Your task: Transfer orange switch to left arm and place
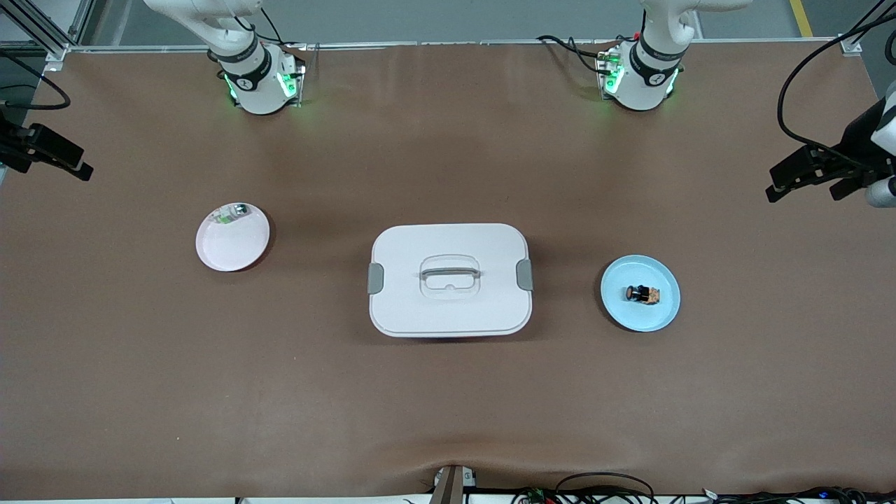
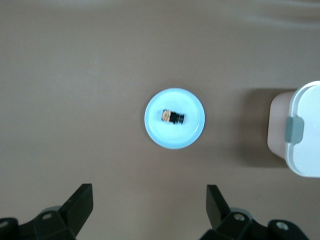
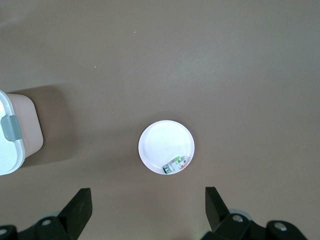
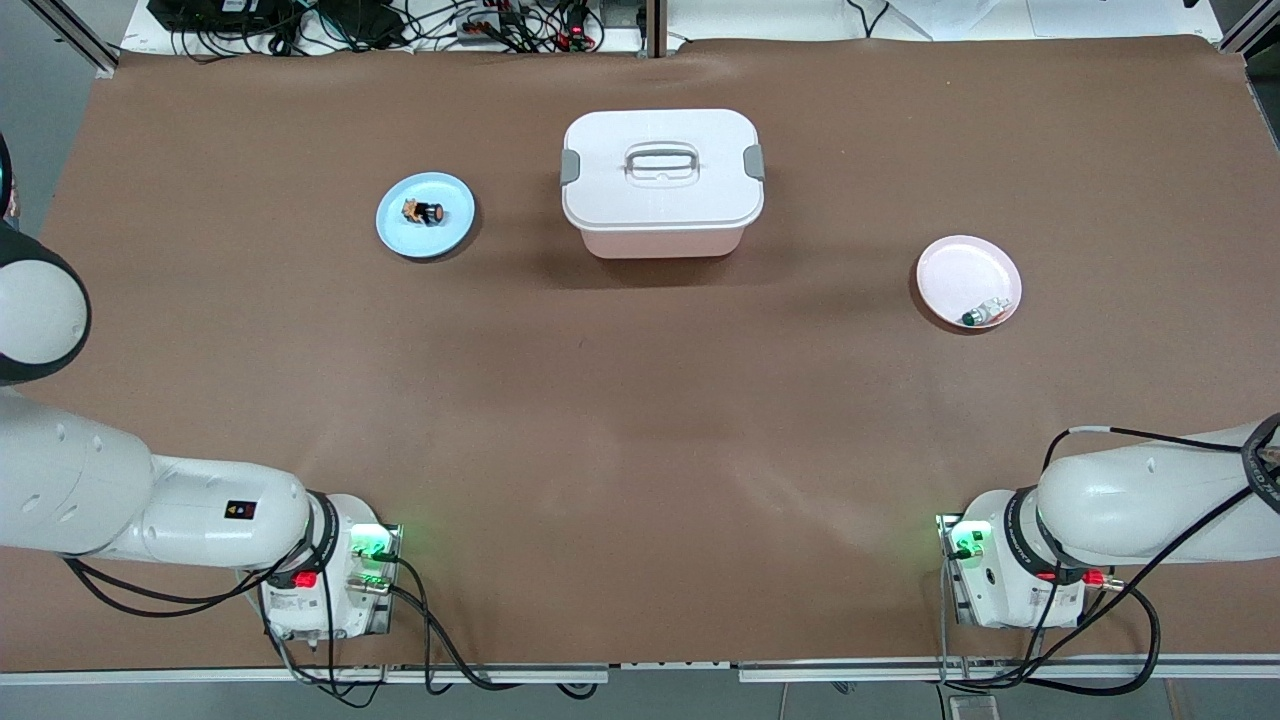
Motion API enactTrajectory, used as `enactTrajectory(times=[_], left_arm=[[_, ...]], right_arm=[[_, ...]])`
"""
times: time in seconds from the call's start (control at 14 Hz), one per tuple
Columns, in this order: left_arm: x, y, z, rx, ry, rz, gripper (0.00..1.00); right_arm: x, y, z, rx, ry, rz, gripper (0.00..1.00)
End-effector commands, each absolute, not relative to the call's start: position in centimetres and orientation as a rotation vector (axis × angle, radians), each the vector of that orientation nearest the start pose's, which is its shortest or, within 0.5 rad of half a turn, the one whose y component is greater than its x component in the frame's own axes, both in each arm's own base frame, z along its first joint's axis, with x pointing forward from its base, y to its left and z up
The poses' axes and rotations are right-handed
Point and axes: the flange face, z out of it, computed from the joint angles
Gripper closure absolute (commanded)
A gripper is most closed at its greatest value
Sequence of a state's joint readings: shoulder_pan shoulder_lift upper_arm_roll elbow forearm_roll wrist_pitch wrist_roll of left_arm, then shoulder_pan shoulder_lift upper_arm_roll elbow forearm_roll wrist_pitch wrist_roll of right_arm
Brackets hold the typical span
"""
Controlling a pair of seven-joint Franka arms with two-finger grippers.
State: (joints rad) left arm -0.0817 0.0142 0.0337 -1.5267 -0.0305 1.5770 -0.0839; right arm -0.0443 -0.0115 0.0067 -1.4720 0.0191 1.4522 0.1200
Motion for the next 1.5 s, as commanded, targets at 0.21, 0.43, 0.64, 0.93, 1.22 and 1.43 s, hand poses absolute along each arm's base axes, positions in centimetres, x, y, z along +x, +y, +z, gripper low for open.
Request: enactTrajectory(times=[0.21,0.43,0.64,0.93,1.22,1.43], left_arm=[[55.26,-2.8,63.76,-3.169,-0.032,0.024,0.0],[55.36,-2.71,63.59,-3.167,-0.032,0.029,0.0],[55.35,-2.81,63.59,-3.169,0.045,0.028,0.0],[55.4,-2.71,63.5,-3.167,0.048,0.03,0.0],[55.45,-2.72,63.34,-3.16,0.031,0.035,0.0],[55.48,-2.72,63.24,-3.159,0.026,0.04,0.0]], right_arm=[[53.28,-1.73,67.04,-3.105,0.267,0.009,0.0],[53.31,-1.71,66.95,-3.104,0.267,0.014,0.0],[53.3,-1.71,66.86,-3.104,0.267,0.019,0.0],[53.32,-1.73,66.87,-3.105,0.267,0.016,0.0],[53.26,-1.71,67.03,-3.103,0.267,0.012,0.0],[53.3,-1.79,66.86,-3.103,0.269,0.019,0.0]])
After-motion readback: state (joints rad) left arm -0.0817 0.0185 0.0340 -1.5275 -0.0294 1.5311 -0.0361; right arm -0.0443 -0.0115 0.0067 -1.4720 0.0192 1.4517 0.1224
